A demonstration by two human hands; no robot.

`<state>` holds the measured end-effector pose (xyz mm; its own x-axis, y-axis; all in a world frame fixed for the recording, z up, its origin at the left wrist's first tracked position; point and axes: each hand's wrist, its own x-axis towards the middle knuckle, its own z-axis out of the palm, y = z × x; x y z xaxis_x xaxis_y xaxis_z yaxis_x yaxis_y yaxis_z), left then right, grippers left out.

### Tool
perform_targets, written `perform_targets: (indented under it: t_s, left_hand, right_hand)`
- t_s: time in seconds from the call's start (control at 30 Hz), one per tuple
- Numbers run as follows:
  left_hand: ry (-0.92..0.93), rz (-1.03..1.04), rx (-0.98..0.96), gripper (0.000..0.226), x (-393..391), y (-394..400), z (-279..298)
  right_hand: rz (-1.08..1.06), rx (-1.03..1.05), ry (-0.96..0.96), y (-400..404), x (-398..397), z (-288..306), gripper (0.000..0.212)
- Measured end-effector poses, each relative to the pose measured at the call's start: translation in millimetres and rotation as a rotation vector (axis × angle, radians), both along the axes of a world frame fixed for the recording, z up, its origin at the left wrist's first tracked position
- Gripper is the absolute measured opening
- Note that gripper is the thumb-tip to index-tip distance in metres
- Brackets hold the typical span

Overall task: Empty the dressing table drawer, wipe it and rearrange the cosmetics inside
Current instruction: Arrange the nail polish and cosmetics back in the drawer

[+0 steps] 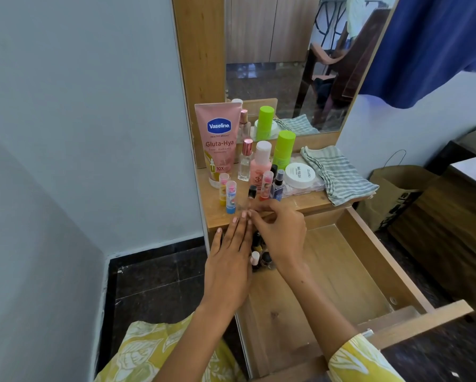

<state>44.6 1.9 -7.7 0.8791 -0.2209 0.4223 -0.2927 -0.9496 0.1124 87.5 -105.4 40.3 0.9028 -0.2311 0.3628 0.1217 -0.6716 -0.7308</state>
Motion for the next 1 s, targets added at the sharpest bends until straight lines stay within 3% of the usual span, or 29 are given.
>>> perform_targets:
  t_s: [0.17,0.4,0.63,1.0]
  left_hand:
    - [0.001,-0.003,0.002,0.079,-0.5,-0.5,-0.6]
    - [-0.002,0.003,0.024,0.081,-0.7,0.0,1.2]
    - [-0.003,0.008,0.023,0.083,-1.7,-0.6,2.6]
    - [-0.001,0.056,0.044,0.083,-1.8,-6.4,5.7]
  right_hand:
    - [-0.072,0.154,-0.08,-17.9,-3.7,0.2,0.013]
    - [-0.113,0.154,-0.051,-25.2,11.1,6.4,0.044]
    - [-0.111,0.086,-0.039,-24.5,21.7,7.4,0.027]
    - [0.082,0.187,-0.02,-9.6,25.2,5.3,0.025]
